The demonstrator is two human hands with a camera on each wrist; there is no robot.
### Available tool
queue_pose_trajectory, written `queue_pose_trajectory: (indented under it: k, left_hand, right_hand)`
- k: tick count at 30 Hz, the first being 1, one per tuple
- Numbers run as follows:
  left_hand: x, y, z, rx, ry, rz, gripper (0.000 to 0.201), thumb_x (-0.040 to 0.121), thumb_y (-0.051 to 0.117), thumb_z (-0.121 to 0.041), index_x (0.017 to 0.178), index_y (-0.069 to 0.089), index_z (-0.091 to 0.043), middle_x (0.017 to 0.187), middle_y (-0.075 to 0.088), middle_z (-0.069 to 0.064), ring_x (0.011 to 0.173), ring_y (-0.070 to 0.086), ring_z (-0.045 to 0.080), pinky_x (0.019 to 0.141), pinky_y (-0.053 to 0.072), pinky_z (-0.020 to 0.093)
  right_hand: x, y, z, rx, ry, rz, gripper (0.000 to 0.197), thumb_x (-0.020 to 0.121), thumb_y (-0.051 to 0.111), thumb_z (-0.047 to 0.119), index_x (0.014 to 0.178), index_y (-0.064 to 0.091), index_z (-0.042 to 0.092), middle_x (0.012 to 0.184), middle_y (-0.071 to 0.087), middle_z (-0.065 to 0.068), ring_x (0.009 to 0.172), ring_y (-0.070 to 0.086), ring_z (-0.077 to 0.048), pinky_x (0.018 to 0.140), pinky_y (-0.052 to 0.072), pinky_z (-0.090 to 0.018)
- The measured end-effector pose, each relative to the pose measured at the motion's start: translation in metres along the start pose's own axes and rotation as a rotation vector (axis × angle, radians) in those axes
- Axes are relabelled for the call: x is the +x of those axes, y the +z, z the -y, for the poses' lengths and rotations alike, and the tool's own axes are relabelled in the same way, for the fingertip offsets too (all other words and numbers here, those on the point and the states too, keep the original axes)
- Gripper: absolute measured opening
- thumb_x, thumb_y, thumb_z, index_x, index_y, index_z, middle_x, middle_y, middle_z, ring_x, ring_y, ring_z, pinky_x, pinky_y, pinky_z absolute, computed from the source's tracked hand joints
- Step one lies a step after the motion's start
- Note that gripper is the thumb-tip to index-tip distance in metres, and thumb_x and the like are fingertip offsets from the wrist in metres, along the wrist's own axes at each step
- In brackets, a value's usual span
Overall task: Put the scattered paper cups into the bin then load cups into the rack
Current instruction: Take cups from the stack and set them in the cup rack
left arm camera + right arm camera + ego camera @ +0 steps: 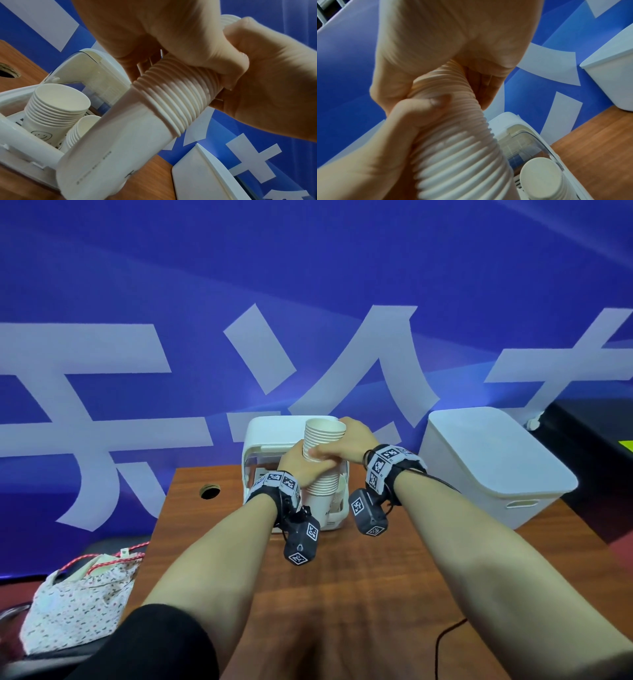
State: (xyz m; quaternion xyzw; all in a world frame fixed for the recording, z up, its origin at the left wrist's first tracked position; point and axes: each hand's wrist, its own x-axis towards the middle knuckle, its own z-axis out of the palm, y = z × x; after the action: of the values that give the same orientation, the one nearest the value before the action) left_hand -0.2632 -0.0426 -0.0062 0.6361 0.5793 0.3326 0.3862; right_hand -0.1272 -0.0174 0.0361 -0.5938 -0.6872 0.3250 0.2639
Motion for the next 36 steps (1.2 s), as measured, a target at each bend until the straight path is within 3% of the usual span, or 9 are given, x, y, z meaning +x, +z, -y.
queue_pose_trajectory:
  k: [5,9,15,20,22,25,29,33,36]
  left_hand:
    - [0.017,-0.001,0.012,0.076,-0.112,0.018,0.068,0.048,0.073,-0.063,0.103,0.06,-0.024,0.099,0.068,-0.005,0.094,0.065,0.018,0.084,0.053,0.036]
    - [0.021,-0.008,0.024,0.015,-0.22,-0.024,0.081,0.047,0.085,-0.056,0.114,0.052,-0.024,0.109,0.062,-0.003,0.097,0.061,0.016,0.084,0.049,0.032]
    - [0.027,-0.022,0.035,0.057,-0.224,0.013,0.072,0.056,0.089,-0.042,0.116,0.054,-0.026,0.111,0.062,-0.002,0.1,0.06,0.016,0.086,0.049,0.029]
    - [0.027,-0.032,0.044,0.133,-0.239,0.015,0.064,0.065,0.083,-0.042,0.119,0.055,-0.022,0.112,0.059,-0.001,0.102,0.056,0.017,0.083,0.043,0.027]
    - [0.028,-0.037,0.049,0.146,-0.257,-0.002,0.061,0.068,0.081,-0.044,0.118,0.054,-0.02,0.113,0.058,0.0,0.102,0.055,0.018,0.083,0.043,0.028]
    - [0.029,-0.042,0.054,0.129,-0.293,-0.019,0.068,0.055,0.079,-0.052,0.111,0.051,-0.023,0.113,0.057,0.002,0.103,0.055,0.021,0.088,0.049,0.034]
    - [0.03,-0.046,0.055,0.073,-0.311,-0.076,0.08,0.044,0.072,-0.061,0.112,0.05,-0.024,0.112,0.055,0.003,0.105,0.056,0.023,0.091,0.05,0.039]
    - [0.03,-0.049,0.059,0.046,-0.31,-0.094,0.072,0.063,0.077,-0.056,0.119,0.051,-0.018,0.112,0.054,0.003,0.105,0.055,0.022,0.087,0.048,0.036]
    - [0.03,-0.051,0.062,0.03,-0.293,-0.09,0.058,0.073,0.075,-0.048,0.116,0.052,-0.016,0.11,0.053,0.003,0.101,0.055,0.021,0.082,0.046,0.033]
  right_hand:
    - [0.028,-0.015,-0.005,0.131,0.025,-0.055,0.034,0.063,0.085,0.04,0.076,0.06,0.02,0.077,0.063,0.004,0.073,0.061,-0.012,0.059,0.049,-0.023]
    - [0.043,-0.026,-0.005,0.251,0.053,-0.064,0.049,0.053,0.086,0.046,0.084,0.065,0.014,0.088,0.071,-0.007,0.087,0.07,-0.022,0.078,0.059,-0.044]
    - [0.047,-0.03,-0.004,0.434,0.07,-0.131,0.054,0.064,0.088,0.031,0.104,0.062,0.005,0.094,0.069,-0.006,0.086,0.07,-0.019,0.07,0.06,-0.031]
    - [0.045,-0.035,-0.015,0.416,0.094,-0.243,0.056,0.065,0.087,0.026,0.11,0.055,0.015,0.1,0.063,0.002,0.099,0.065,-0.018,0.083,0.058,-0.036]
    - [0.042,-0.034,-0.023,0.383,0.11,-0.274,0.058,0.068,0.084,0.023,0.116,0.052,0.016,0.103,0.059,0.002,0.098,0.061,-0.017,0.079,0.055,-0.031]
    - [0.036,-0.028,-0.04,0.334,0.154,-0.28,0.062,0.071,0.082,0.019,0.123,0.049,0.012,0.108,0.057,-0.001,0.098,0.057,-0.016,0.075,0.05,-0.026]
    - [0.042,-0.009,-0.055,0.298,0.216,-0.228,0.075,0.058,0.086,0.025,0.121,0.05,0.01,0.108,0.06,-0.002,0.102,0.061,-0.018,0.081,0.054,-0.031]
    - [0.046,0.006,-0.058,0.231,0.235,-0.191,0.074,0.063,0.088,0.023,0.122,0.045,0.01,0.108,0.054,-0.001,0.1,0.056,-0.016,0.079,0.047,-0.028]
    - [0.046,0.019,-0.058,0.161,0.25,-0.139,0.078,0.05,0.088,0.039,0.111,0.054,0.007,0.101,0.061,-0.002,0.095,0.063,-0.018,0.068,0.049,-0.027]
